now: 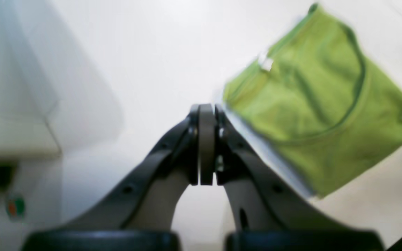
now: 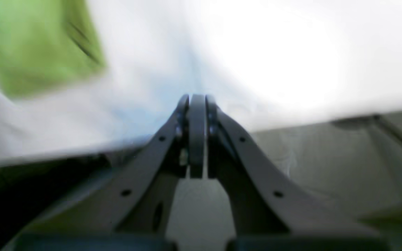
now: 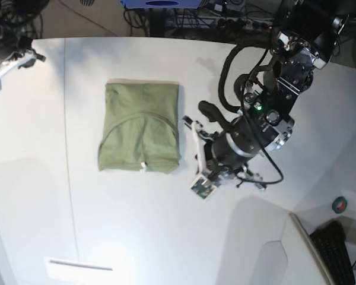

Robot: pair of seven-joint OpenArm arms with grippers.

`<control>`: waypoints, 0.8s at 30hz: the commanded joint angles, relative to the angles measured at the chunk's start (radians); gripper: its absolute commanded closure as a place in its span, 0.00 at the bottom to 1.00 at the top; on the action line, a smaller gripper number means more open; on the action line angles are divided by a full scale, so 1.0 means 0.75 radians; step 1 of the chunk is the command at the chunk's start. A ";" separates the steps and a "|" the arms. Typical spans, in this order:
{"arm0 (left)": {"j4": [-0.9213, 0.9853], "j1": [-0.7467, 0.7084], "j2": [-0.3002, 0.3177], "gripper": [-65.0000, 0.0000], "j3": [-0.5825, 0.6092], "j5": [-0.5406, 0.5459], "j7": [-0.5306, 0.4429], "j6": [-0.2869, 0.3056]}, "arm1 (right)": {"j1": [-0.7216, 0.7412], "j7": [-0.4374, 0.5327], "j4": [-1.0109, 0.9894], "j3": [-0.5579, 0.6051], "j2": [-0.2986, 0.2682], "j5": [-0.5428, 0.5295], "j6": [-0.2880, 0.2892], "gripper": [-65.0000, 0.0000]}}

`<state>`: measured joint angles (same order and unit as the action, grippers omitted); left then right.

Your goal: Layout the t-shirt on the table in an organized manner, then fold the t-shirt properly

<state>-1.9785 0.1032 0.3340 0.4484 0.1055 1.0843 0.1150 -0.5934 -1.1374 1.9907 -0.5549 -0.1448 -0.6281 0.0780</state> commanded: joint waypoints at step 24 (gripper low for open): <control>0.945 -1.166 -0.039 1.00 -0.204 -0.011 -0.993 -0.007 | -0.171 0.716 -1.066 1.170 -0.416 0.399 0.005 1.00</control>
<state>-1.2388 -0.7563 0.3054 0.2901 0.0906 0.3340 0.1055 -0.7055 -0.5842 1.1774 0.3328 -0.4519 -0.3298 0.0853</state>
